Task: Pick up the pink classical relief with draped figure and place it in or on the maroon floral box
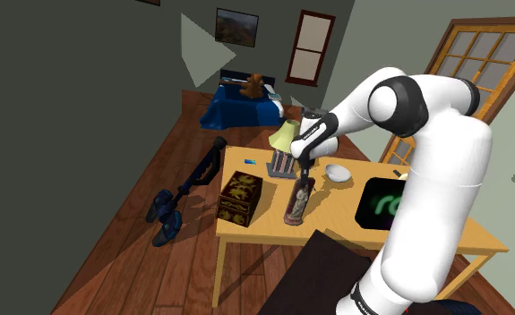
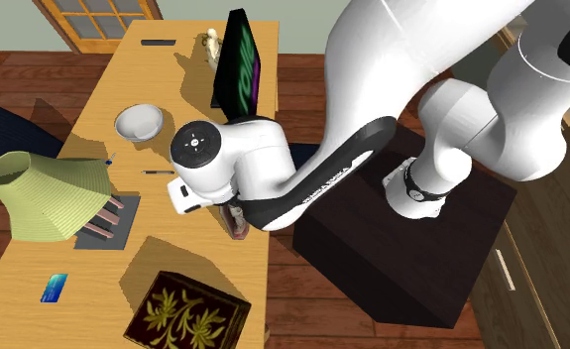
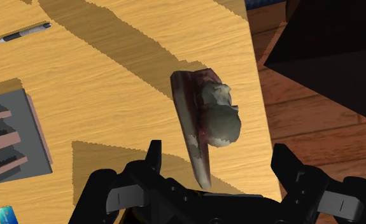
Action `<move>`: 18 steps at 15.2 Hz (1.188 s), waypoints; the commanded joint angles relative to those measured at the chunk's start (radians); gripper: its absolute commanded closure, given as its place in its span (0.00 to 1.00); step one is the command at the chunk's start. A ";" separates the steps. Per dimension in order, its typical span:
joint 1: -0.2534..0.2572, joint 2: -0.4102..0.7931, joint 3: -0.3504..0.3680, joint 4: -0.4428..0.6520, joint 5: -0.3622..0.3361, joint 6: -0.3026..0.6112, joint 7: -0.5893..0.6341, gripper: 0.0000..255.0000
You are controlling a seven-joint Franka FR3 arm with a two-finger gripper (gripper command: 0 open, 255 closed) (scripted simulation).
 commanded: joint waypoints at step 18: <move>-0.021 0.052 0.014 0.002 0.034 0.047 -0.026 1.00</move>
